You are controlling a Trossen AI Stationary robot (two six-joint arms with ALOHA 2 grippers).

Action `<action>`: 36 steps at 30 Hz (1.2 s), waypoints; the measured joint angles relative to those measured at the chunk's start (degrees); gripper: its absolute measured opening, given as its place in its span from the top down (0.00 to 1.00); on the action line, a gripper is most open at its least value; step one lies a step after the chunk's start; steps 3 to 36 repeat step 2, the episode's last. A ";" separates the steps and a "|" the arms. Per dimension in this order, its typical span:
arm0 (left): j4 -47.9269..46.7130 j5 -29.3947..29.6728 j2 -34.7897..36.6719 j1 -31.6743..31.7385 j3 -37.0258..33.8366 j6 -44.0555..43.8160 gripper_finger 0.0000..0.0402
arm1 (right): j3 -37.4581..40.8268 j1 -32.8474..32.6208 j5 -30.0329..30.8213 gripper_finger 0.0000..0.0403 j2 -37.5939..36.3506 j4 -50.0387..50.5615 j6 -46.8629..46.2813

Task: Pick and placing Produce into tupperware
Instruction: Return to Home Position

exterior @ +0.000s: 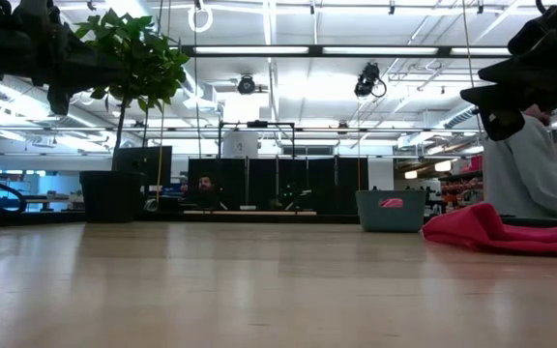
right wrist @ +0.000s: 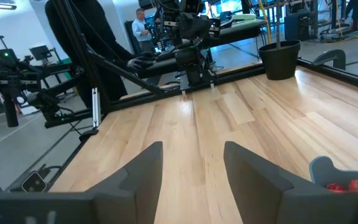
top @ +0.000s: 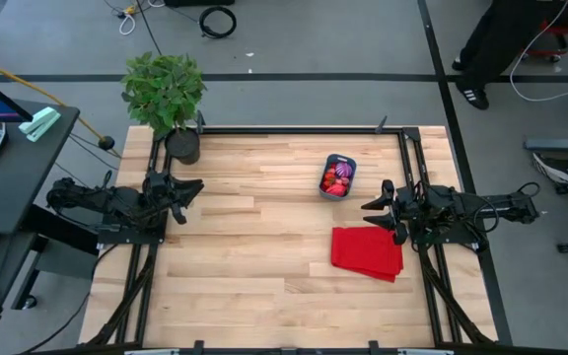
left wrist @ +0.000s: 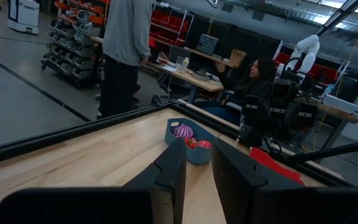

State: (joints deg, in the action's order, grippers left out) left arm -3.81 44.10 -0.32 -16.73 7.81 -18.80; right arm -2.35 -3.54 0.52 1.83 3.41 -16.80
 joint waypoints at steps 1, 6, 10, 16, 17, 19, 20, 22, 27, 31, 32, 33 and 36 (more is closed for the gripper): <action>-0.01 0.00 0.00 0.00 0.00 -0.01 0.80 | 0.00 0.00 -0.01 0.55 0.00 -0.01 0.00; 0.01 -0.01 0.00 0.00 0.00 -0.02 0.80 | 0.00 -0.01 -0.01 0.55 0.00 0.01 0.00; 0.01 -0.01 0.00 0.00 0.00 -0.02 0.80 | 0.00 -0.01 -0.01 0.55 0.00 0.01 0.00; 0.01 -0.01 0.00 0.00 0.00 -0.02 0.80 | 0.00 -0.01 -0.01 0.55 0.00 0.01 0.00; 0.01 -0.01 0.00 0.00 0.00 -0.02 0.80 | 0.00 -0.01 -0.01 0.55 0.00 0.01 0.00; 0.01 -0.01 0.00 0.00 0.00 -0.02 0.80 | 0.00 -0.01 -0.01 0.55 0.00 0.01 0.00; 0.01 -0.01 0.00 0.00 0.00 -0.02 0.80 | 0.00 -0.01 -0.01 0.55 0.00 0.01 0.00; 0.01 -0.01 0.00 0.00 0.00 -0.02 0.80 | 0.00 -0.01 -0.01 0.55 0.00 0.01 0.00; 0.01 -0.01 0.00 0.00 0.00 -0.02 0.80 | 0.00 -0.01 -0.01 0.55 0.00 0.01 0.00; 0.01 -0.01 0.00 0.00 0.00 -0.02 0.80 | 0.00 -0.01 -0.01 0.55 0.00 0.01 0.00; 0.01 -0.01 0.00 0.00 0.00 -0.02 0.80 | 0.00 -0.01 -0.01 0.55 0.00 0.01 0.00; 0.01 -0.01 0.00 0.00 0.00 -0.02 0.80 | 0.00 -0.01 -0.01 0.55 0.00 0.01 0.00; 0.01 -0.01 0.00 0.00 0.00 -0.02 0.80 | 0.00 -0.01 -0.01 0.55 0.00 0.01 0.00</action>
